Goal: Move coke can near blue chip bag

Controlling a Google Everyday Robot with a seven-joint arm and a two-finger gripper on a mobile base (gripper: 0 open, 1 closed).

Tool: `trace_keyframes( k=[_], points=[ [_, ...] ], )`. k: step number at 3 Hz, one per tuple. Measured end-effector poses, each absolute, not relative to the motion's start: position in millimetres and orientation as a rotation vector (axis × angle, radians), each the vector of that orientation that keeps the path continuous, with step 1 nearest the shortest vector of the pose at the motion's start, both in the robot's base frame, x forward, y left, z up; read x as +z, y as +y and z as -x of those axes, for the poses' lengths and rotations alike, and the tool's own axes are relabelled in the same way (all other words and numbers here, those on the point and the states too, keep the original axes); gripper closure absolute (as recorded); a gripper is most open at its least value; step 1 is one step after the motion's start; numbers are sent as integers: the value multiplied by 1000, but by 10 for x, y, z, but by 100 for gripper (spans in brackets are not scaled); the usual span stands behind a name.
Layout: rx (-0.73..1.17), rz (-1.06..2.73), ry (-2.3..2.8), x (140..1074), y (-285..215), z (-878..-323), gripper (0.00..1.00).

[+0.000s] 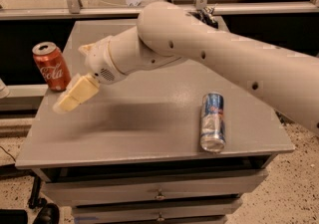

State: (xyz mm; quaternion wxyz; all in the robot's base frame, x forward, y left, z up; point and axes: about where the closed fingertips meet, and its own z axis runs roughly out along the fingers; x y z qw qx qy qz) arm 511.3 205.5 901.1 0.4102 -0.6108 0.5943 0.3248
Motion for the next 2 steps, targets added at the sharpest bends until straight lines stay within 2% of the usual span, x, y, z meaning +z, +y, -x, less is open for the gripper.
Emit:
trace_keyframes(
  k=[1,2],
  points=[
    [868,1522,1401,8941,2530,-5286,0],
    [877,1509,1344,8810,2775,-5503,0]
  ],
)
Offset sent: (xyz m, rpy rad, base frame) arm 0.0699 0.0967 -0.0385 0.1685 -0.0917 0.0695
